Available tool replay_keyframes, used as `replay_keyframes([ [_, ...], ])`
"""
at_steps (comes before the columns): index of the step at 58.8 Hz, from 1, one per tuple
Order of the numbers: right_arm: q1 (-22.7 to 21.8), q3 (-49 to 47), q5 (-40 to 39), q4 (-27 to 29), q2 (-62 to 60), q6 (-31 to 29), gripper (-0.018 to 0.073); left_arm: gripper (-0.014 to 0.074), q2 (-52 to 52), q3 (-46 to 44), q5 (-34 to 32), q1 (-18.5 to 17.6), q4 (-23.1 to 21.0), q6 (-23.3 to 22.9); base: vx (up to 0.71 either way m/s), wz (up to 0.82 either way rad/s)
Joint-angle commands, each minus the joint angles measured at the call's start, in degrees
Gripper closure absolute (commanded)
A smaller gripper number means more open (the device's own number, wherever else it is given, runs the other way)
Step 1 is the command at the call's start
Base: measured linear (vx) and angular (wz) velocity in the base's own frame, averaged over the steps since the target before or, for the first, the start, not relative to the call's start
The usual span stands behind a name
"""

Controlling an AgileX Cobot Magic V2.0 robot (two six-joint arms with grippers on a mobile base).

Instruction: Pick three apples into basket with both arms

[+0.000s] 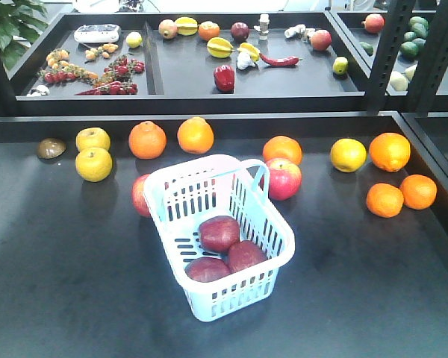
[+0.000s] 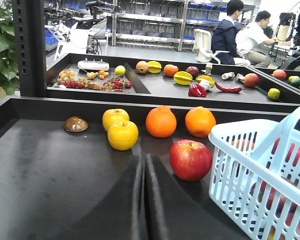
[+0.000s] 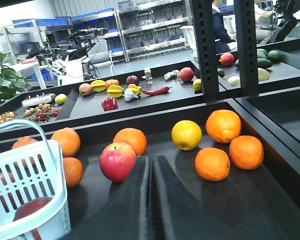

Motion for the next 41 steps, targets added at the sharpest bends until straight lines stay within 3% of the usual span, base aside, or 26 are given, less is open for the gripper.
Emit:
replay_keyframes([
  [1, -0.25, 0.76, -4.09, -1.1, -0.65, -0.39, 0.0564, 0.0603, -0.71, -1.47, -4.07, 0.01, -0.12, -0.52, 0.0, 0.0],
  [41, -0.25, 0.71, -4.11, -1.05, -0.65, -0.39, 0.0564, 0.0603, -0.71, -1.47, -4.07, 0.01, -0.12, -0.52, 0.0, 0.0],
])
